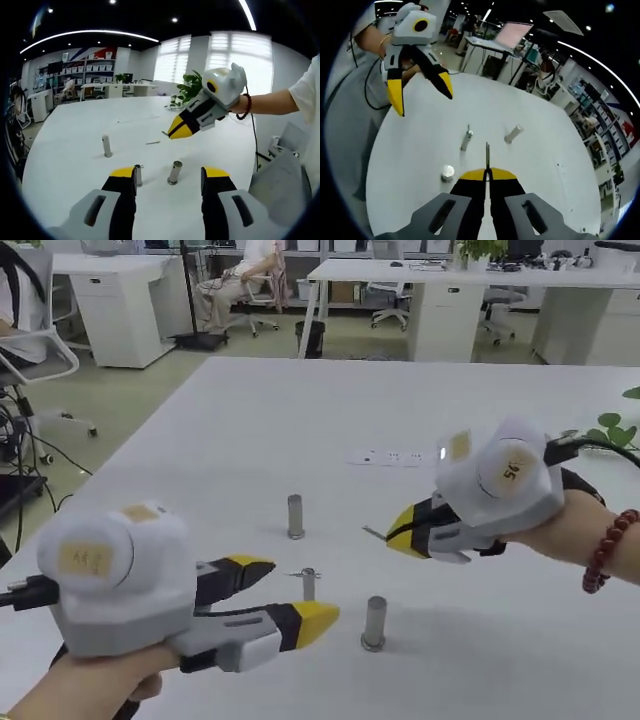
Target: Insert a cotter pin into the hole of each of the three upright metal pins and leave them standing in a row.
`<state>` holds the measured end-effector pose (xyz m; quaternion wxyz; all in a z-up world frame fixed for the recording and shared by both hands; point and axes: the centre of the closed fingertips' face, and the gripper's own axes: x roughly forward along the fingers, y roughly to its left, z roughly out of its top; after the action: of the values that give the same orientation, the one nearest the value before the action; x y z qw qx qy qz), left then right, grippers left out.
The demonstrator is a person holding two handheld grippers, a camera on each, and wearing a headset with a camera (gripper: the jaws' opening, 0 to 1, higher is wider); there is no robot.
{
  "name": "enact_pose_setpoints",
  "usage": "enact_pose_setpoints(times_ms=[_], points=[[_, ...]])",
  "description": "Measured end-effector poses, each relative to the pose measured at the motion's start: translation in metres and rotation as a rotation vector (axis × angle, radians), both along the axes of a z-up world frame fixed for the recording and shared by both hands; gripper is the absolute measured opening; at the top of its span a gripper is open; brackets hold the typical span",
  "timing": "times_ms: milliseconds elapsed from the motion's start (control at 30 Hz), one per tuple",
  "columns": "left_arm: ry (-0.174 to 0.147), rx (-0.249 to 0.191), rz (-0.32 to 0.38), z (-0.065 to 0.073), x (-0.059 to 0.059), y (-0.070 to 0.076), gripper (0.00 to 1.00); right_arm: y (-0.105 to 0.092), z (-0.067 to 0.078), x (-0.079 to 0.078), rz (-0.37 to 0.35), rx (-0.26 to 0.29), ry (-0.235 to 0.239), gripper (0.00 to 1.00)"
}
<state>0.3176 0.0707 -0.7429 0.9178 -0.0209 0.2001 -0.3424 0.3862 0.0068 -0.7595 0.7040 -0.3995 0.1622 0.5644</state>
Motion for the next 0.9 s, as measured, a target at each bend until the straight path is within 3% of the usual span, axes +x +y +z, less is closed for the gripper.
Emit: enact_pose_setpoints(times_ms=[400, 700, 900], points=[[0.031, -0.042, -0.042, 0.003, 0.003, -0.017, 0.37, 0.007, -0.001, -0.033, 0.104, -0.034, -0.044, 0.02], [0.087, -0.062, -0.048, -0.003, 0.001, -0.023, 0.29, 0.009, -0.003, -0.052, 0.157, -0.054, -0.064, 0.02], [0.135, -0.118, -0.045, -0.004, -0.001, -0.028, 0.21, 0.011, -0.002, -0.062, 0.186, -0.06, -0.085, 0.02]])
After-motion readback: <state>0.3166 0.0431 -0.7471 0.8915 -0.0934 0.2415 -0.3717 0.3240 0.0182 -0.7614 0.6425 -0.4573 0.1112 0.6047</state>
